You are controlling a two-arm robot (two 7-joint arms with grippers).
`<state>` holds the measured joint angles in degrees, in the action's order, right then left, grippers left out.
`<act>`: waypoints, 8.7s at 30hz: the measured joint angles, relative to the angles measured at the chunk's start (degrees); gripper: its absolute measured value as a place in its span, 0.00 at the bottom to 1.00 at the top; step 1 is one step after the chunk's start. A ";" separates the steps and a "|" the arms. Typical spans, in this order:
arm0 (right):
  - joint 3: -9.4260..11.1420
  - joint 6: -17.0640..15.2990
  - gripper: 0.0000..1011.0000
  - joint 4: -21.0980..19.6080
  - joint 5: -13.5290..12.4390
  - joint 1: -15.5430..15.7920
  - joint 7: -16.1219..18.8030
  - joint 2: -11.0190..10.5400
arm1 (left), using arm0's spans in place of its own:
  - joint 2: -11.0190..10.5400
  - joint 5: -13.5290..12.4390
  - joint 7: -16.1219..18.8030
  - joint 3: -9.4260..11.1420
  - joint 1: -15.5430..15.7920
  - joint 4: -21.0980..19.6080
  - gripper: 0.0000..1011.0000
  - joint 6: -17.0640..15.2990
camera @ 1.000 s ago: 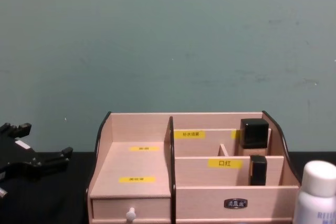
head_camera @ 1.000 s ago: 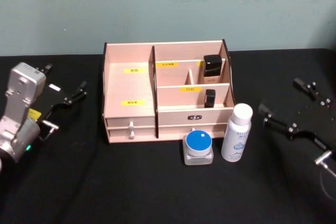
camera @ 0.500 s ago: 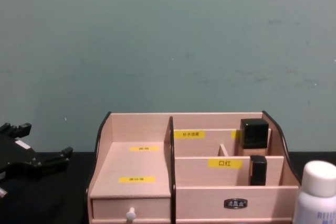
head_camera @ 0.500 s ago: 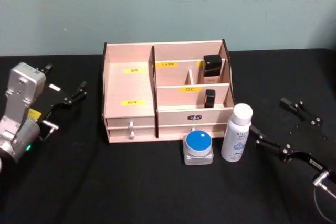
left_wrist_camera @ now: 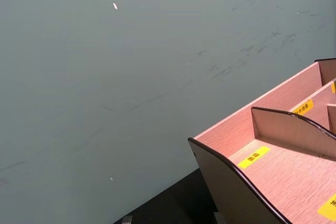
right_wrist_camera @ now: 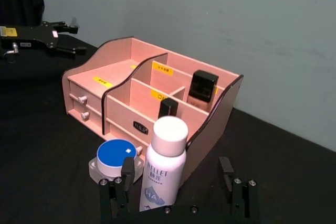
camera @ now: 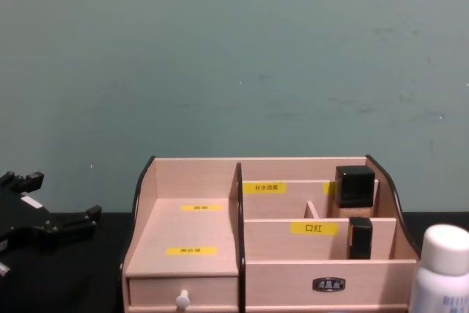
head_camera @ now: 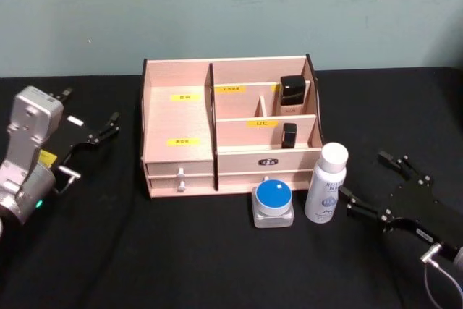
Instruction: Pick up the facial cleanser and watermelon frost from the table and place them into the tiered storage box.
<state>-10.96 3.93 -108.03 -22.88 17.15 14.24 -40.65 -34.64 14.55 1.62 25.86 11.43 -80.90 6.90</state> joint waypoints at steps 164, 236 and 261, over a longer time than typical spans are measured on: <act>-15.09 -8.68 0.59 26.95 2.64 -41.18 9.82 20.92 | 0.00 0.00 0.00 0.00 0.00 0.00 0.99 0.00; -16.67 -13.18 0.59 38.16 7.35 -46.22 11.08 25.85 | 0.00 0.00 0.00 0.00 0.00 0.00 0.99 0.00; -16.87 -14.66 0.73 38.04 7.73 -46.43 10.78 25.82 | 0.00 0.00 0.00 0.00 0.00 0.00 0.99 0.00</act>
<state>-27.83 -10.73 -69.99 -15.15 -29.28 25.02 -14.83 -34.65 14.55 1.62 25.86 11.43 -80.90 6.91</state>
